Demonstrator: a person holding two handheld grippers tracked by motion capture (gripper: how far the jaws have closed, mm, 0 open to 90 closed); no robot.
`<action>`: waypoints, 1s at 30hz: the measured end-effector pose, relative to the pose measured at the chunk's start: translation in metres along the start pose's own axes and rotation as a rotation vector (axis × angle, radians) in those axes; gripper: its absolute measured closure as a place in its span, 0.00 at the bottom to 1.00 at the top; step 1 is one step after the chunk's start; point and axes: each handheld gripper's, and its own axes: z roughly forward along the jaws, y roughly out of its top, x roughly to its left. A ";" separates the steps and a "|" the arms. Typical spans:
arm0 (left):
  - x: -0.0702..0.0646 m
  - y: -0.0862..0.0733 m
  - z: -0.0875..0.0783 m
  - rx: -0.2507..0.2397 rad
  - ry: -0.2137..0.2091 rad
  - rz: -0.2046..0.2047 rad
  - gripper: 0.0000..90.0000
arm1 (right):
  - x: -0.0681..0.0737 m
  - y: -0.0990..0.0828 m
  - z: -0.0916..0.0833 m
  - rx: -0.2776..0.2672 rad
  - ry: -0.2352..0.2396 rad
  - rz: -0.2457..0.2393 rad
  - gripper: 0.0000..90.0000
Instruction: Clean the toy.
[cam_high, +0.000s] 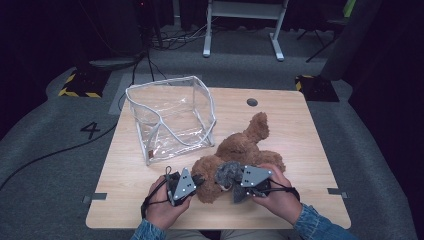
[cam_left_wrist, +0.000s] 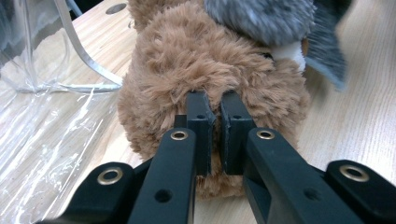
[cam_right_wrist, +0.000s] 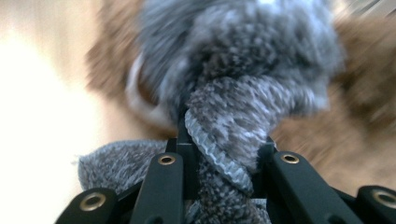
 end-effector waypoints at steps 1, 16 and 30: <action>0.000 0.001 0.000 0.001 0.002 0.001 0.94 | 0.002 -0.004 0.000 0.012 0.019 0.011 0.82; 0.006 0.003 -0.007 -0.030 0.000 -0.035 0.90 | -0.036 -0.046 -0.057 0.032 0.046 0.193 0.82; 0.016 -0.006 -0.041 -0.107 0.066 -0.166 0.58 | -0.123 -0.134 -0.073 0.055 -0.190 0.506 0.78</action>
